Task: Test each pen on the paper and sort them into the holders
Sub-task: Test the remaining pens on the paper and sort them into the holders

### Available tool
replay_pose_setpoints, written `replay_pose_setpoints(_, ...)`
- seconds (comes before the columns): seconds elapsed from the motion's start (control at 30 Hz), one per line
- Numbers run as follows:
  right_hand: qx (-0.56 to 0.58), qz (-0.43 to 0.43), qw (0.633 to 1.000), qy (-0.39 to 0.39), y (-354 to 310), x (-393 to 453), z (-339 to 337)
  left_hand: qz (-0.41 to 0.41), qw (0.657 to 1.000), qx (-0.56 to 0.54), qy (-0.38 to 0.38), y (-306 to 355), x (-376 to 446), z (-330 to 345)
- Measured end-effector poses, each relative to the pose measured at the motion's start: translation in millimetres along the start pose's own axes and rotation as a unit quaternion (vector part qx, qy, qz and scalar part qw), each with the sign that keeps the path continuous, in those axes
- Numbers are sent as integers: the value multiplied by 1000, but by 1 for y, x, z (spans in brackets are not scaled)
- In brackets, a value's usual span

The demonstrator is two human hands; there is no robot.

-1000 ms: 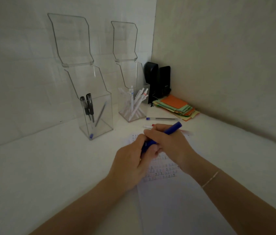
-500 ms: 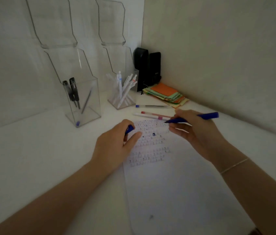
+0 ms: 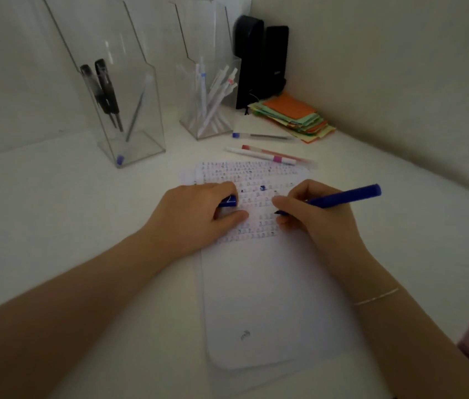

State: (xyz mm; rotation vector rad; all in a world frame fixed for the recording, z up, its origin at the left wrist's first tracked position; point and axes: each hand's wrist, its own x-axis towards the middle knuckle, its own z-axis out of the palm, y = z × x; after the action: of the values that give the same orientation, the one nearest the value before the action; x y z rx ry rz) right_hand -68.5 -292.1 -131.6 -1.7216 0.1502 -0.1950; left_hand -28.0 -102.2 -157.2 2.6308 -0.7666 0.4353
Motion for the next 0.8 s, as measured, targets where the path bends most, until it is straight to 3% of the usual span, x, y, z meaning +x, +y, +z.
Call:
replay_pose_setpoints(0.23, -16, 16, 1000, 11, 0, 1, 0, -6, 1000, -1, -3, 2, 0, -1)
replay_pose_setpoints(0.43, -104, -6, 991, 83, 8, 2, 2, -1, 1000, -5, -2, 0, 0, 0)
replay_pose_setpoints(0.8, -113, 1, 991, 76, 8, 3, 4, -3, 1000, -6, 1, 2, -1, 0)
